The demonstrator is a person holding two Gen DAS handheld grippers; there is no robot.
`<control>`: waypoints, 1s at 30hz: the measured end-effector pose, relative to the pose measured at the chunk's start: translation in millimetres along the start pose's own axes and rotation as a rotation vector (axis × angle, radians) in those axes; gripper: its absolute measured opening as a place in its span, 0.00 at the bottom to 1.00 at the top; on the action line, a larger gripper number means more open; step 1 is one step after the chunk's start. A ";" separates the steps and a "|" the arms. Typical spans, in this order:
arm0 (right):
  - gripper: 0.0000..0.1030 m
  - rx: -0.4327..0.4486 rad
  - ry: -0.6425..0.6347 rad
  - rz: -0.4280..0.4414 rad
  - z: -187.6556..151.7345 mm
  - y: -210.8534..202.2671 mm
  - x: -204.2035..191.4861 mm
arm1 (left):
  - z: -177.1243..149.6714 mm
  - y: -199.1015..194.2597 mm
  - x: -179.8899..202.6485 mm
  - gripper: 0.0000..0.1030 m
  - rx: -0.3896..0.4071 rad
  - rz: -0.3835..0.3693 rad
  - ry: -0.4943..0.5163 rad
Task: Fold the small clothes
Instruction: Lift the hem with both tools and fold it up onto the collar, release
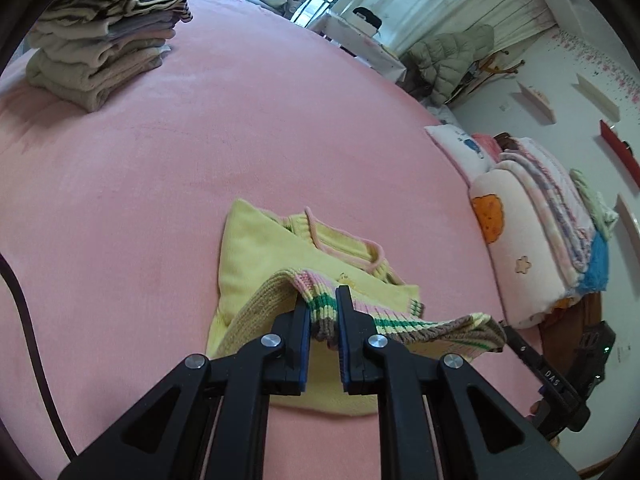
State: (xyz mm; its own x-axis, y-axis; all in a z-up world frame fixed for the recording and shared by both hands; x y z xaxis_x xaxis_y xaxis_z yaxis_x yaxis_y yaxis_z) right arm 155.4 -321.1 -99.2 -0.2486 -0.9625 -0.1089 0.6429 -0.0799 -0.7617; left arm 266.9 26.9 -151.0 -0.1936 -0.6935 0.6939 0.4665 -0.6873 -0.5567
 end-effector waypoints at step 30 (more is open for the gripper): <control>0.28 -0.203 -0.201 -0.067 6.1 125.6 -17.2 | 46.9 65.4 -50.8 0.65 -0.077 0.123 -0.019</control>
State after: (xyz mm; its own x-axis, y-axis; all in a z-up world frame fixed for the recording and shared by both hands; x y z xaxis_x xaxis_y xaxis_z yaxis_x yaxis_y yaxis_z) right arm 244.9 -316.2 -189.1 -0.1244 -0.9905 0.0589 0.4672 -0.1109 -0.8772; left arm 347.7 27.3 -201.2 -0.1218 -0.7699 0.6264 0.4182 -0.6122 -0.6711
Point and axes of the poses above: each gripper's, at about its wrist camera, not at the fingertips, and y roughly the way its jaws point, x to its right, z to its top, the point moved 3 cm from there along y, roughly the way its jaws point, and after that the axes turned 13 degrees about -z, right-handed, at the moved point
